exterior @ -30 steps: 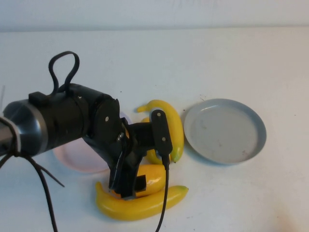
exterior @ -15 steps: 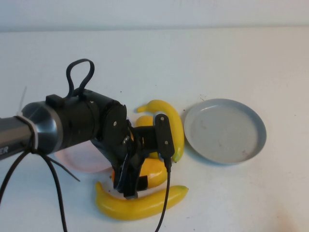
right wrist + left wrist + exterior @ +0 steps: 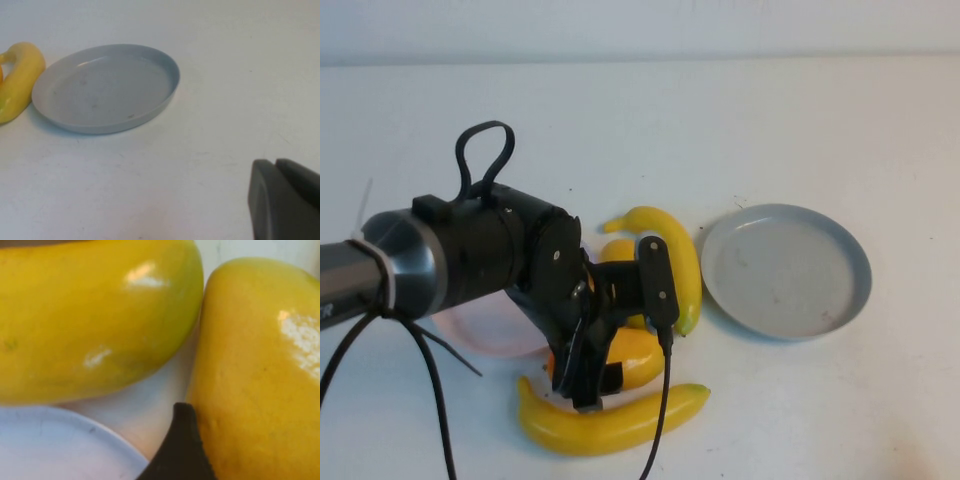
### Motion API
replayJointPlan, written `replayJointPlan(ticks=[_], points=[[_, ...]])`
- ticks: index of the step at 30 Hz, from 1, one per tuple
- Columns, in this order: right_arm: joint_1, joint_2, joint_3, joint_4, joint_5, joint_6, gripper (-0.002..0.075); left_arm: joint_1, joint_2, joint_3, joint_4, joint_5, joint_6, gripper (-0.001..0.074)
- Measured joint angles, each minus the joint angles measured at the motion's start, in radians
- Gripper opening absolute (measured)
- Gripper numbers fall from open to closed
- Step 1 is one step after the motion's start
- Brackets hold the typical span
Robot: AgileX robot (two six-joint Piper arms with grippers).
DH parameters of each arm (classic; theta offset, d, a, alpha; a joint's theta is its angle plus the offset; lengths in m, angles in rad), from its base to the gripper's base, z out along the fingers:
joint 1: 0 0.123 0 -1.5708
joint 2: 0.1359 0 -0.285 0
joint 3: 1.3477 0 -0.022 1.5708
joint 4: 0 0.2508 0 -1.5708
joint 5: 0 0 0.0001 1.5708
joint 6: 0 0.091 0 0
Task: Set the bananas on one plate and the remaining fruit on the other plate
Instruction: Put one type of fruit in the left plate
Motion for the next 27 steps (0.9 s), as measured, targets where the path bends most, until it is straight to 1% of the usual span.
replayJointPlan(ticks=[2, 5, 8, 11, 14, 17, 21, 25, 27], points=[[0.000, 0.000, 0.000, 0.000, 0.000, 0.000, -0.0017, 0.000, -0.016, -0.005, -0.002, 0.017, -0.048, 0.0527], [0.000, 0.000, 0.000, 0.000, 0.000, 0.000, -0.0017, 0.000, -0.071, -0.034, 0.006, 0.023, -0.219, 0.0527], [0.000, 0.000, 0.000, 0.000, 0.000, 0.000, -0.0017, 0.005, -0.121, -0.068, 0.062, 0.021, -0.407, 0.0527], [0.000, 0.000, 0.000, 0.000, 0.000, 0.000, -0.0017, 0.040, -0.132, -0.079, 0.105, 0.025, -0.565, 0.0527], [0.000, 0.000, 0.000, 0.000, 0.000, 0.000, -0.0017, 0.103, -0.116, -0.079, 0.123, 0.039, -0.662, 0.0526], [0.000, 0.000, 0.000, 0.000, 0.000, 0.000, -0.0017, 0.179, -0.087, -0.079, 0.127, 0.043, -0.724, 0.0526], [0.000, 0.000, 0.000, 0.000, 0.000, 0.000, -0.0017, 0.276, -0.039, -0.081, 0.132, 0.043, -0.756, 0.0526], [0.000, 0.000, 0.000, 0.000, 0.000, 0.000, -0.0017, 0.326, 0.012, -0.081, 0.135, 0.043, -0.786, 0.0526], [0.000, 0.000, 0.000, 0.000, 0.000, 0.000, -0.0017, 0.336, 0.028, -0.081, 0.141, 0.043, -0.789, 0.0526]])
